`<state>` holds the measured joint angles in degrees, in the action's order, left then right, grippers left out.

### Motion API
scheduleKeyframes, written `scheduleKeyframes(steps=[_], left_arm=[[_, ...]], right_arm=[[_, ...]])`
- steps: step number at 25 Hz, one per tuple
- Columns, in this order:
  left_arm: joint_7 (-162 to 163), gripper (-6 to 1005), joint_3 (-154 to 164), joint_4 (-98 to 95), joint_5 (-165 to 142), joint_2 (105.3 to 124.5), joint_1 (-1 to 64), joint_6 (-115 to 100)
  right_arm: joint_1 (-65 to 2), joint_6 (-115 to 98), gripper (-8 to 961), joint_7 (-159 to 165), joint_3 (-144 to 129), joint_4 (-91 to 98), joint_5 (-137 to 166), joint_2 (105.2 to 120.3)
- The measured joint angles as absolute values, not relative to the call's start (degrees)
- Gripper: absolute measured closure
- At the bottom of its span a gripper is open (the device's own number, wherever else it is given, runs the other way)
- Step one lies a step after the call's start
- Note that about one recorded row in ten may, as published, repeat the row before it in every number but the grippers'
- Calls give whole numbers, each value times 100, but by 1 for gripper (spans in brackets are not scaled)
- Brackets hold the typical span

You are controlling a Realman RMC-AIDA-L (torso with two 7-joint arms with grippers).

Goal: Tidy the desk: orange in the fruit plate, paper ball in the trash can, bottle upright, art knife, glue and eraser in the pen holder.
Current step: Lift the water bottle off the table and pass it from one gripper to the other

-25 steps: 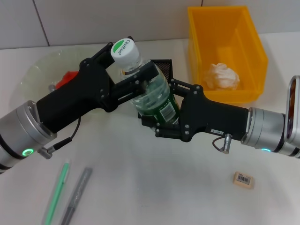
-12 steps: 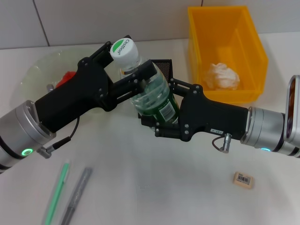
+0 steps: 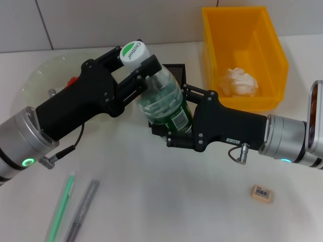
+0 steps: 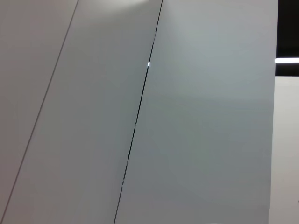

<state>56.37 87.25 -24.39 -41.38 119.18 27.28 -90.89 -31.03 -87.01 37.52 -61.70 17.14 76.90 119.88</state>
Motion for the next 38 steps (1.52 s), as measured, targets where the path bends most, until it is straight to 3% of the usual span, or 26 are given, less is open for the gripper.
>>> scheduleKeyframes(steps=[5,38], left_arm=[[5627,555,8733,-2439,-4143,11918,2747,-9087],[5381,564,8785,-2463,-4147,11918,2756,-9222]], right_arm=[[-3103,-8700,184,3752,-6170,1714,7690,11988],[-3253,-8567,186,3755,-6188,1555,7686,11988]])
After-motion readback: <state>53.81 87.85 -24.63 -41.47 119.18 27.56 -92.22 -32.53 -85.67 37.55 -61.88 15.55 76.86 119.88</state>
